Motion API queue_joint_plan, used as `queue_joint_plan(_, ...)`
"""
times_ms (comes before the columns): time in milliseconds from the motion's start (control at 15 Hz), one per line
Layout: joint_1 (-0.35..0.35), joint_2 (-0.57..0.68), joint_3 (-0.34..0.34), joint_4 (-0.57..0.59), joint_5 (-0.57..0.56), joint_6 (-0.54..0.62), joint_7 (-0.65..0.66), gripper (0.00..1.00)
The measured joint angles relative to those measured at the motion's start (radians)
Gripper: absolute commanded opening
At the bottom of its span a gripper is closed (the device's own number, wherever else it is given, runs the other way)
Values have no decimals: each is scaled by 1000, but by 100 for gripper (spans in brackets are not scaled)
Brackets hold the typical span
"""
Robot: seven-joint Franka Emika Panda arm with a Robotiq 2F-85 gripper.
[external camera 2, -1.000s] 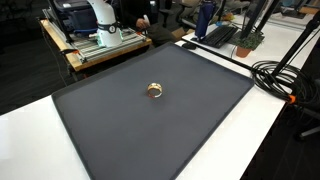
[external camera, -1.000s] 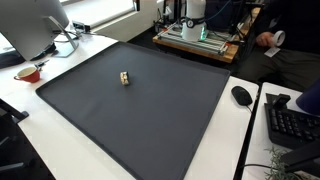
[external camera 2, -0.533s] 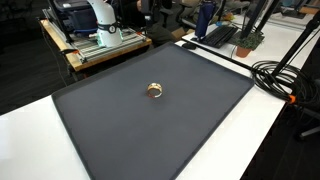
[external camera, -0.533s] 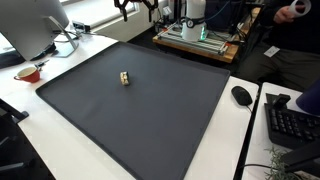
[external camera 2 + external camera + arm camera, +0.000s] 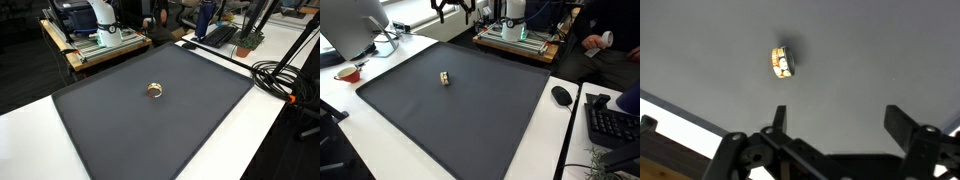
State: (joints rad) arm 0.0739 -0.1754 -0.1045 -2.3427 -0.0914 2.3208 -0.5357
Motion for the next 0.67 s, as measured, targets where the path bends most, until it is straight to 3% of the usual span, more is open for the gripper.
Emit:
queue_joint_plan(267, -46, 129, -1, 38, -69, 89, -66, 100)
queue_joint_plan(667, -88, 251, -1, 95, -120, 59, -82, 100)
